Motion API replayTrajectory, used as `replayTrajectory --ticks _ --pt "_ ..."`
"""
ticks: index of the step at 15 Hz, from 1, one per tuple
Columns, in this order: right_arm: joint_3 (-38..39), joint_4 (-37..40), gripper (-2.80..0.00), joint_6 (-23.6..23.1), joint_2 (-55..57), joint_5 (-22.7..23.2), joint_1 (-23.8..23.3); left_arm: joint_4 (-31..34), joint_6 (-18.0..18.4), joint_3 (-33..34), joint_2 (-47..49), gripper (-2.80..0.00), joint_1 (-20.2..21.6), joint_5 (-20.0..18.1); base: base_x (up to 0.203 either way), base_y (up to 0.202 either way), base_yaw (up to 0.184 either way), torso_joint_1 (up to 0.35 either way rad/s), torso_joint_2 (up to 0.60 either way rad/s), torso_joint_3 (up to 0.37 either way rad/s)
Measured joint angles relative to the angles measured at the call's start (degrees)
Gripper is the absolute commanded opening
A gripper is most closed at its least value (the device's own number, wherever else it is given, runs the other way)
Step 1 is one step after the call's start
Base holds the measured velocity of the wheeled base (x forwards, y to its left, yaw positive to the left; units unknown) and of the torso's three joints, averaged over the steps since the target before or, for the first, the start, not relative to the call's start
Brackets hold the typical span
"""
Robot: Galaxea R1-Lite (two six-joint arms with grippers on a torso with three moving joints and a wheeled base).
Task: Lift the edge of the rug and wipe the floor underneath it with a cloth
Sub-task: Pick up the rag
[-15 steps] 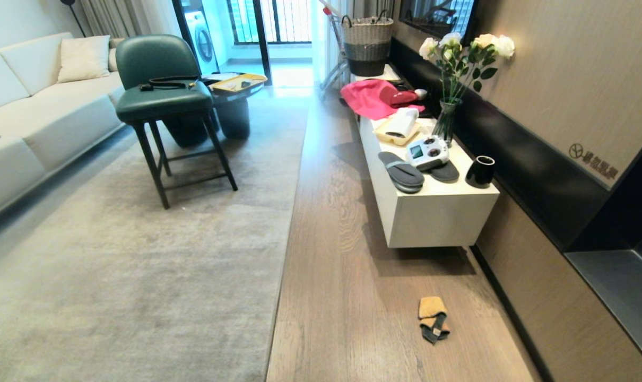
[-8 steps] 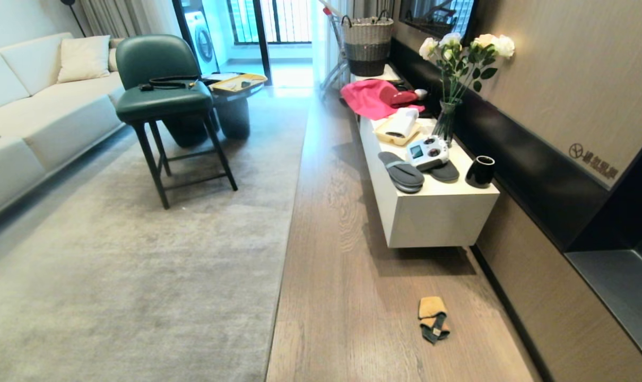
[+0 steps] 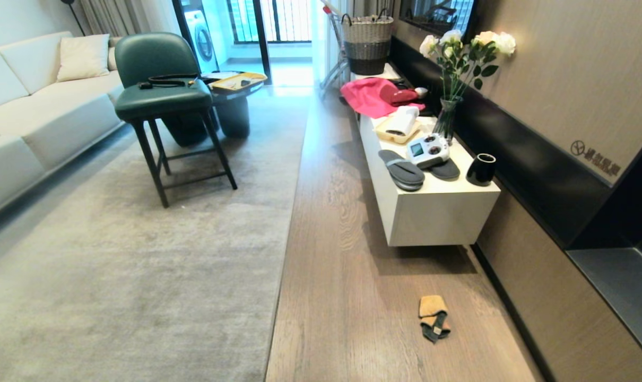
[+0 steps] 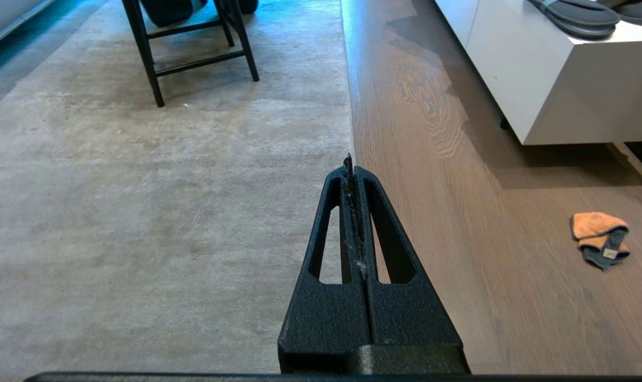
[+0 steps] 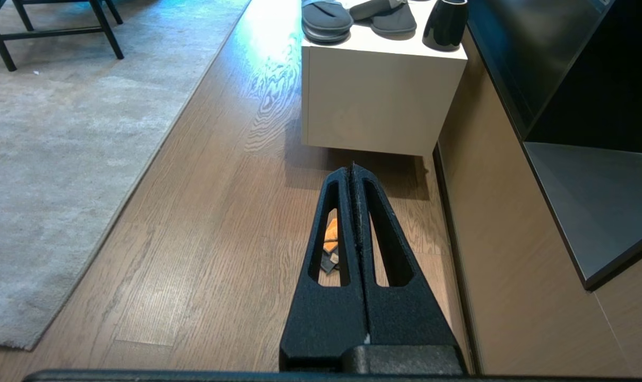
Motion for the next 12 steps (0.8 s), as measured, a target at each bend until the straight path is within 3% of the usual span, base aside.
replayTrajectory --ticks 12 --pt "0.0 0.0 -2.80 0.0 0.0 0.0 0.0 0.0 0.0 0.0 0.0 -2.80 0.0 0.0 0.000 0.000 0.000 0.000 0.00 0.000"
